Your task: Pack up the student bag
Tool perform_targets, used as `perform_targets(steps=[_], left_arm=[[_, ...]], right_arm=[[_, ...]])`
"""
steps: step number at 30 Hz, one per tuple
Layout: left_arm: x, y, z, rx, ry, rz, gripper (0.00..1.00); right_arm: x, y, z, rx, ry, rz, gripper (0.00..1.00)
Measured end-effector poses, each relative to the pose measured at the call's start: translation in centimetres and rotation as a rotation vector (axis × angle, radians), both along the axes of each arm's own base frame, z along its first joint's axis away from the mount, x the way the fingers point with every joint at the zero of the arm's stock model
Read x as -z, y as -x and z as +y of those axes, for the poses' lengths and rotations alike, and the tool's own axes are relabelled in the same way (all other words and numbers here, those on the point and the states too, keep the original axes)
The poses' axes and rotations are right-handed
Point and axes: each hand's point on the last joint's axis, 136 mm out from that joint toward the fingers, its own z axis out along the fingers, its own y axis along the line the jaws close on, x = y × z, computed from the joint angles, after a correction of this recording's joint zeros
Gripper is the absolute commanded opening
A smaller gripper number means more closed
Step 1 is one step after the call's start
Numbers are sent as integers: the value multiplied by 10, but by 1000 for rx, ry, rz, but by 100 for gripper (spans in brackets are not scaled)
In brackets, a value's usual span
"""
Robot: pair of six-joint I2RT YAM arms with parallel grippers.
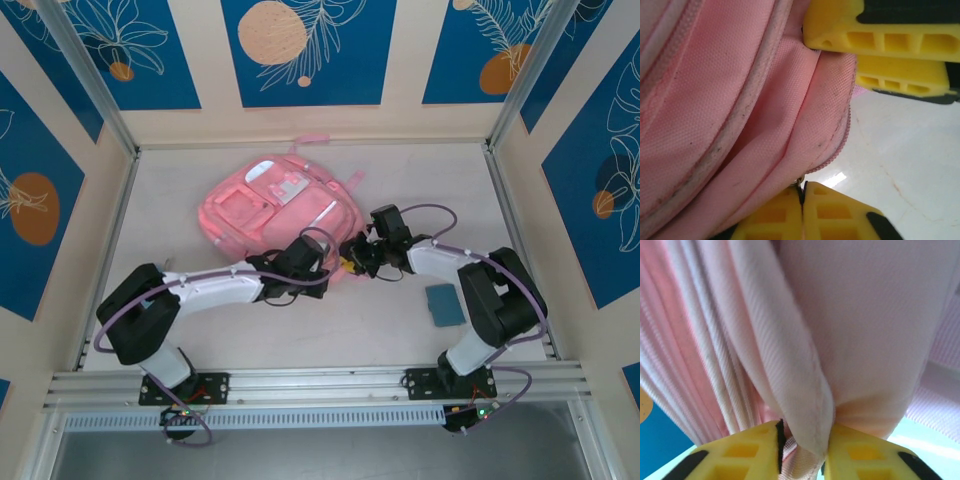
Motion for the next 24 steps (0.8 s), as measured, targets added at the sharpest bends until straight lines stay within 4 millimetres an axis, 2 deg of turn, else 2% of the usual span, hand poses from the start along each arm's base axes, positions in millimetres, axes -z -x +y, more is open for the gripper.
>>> perform_targets(steps=[3, 5, 6, 9, 13, 16, 21, 24], left_arm=[[-13, -2, -10, -4, 40, 2, 39], [-21, -2, -14, 2, 69, 3, 56], [-26, -1, -15, 6, 85, 6, 60], [-42, 0, -13, 0, 124, 8, 65], [-70, -4, 0, -28, 147, -14, 71], [-91, -18, 20, -103, 153, -43, 75], [-108, -39, 72, -292, 129, -72, 82], [-111, -42, 96, -380, 120, -77, 83]], right_arm=[[-14, 3, -15, 2, 32, -42, 43], [-24, 4, -28, 9, 67, -84, 48], [-29, 4, -36, 14, 93, -111, 50], [-38, 7, -55, 11, 172, -179, 54], [-40, 19, -67, -53, 286, -248, 55], [-37, 30, -64, -140, 359, -297, 55], [-33, 54, -37, -348, 435, -402, 55], [-27, 65, -18, -456, 459, -453, 54]])
